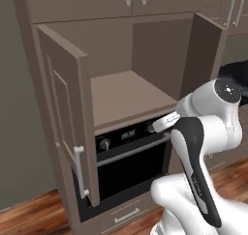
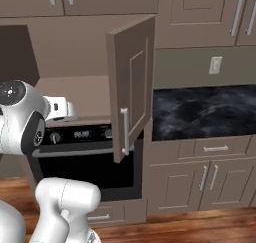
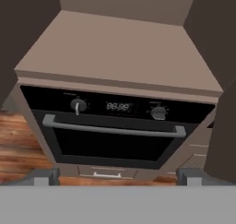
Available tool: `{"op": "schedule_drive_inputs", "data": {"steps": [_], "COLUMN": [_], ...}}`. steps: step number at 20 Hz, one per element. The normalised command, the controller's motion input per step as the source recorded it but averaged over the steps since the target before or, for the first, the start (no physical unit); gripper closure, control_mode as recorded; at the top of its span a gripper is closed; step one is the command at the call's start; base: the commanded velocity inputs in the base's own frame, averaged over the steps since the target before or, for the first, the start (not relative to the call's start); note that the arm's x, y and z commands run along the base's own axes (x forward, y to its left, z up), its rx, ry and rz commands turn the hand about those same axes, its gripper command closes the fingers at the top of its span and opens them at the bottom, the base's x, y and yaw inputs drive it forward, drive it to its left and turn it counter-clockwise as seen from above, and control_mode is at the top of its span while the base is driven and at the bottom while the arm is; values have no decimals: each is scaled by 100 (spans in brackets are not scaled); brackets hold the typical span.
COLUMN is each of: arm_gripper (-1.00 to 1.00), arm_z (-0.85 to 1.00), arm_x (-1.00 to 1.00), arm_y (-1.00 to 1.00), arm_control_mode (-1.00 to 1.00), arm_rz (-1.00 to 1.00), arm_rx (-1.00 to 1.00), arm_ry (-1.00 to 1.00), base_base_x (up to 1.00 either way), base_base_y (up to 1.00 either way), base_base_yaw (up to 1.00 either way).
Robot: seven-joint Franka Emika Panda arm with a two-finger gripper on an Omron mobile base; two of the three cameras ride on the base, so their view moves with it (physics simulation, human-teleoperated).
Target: Open the cabinet. Pick the spray and place it next to the sink. Then close the cabinet.
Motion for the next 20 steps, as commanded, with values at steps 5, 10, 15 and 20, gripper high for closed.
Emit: {"op": "schedule_drive_inputs", "data": {"steps": [5, 10, 15, 20], "arm_gripper": [-100, -100, -100, -100], "arm_z": [0, 0, 0, 0], "arm_x": [0, 0, 0, 0], "arm_y": [0, 0, 0, 0], "arm_control_mode": [100, 100, 100, 100], "arm_rz": [0, 0, 0, 0], "arm_rx": [0, 0, 0, 0], "arm_ry": [0, 0, 0, 0], "base_base_x": [0, 38, 27, 21], "base_base_y": [2, 5, 0, -9], "base_base_yaw": [18, 9, 20, 20]}}
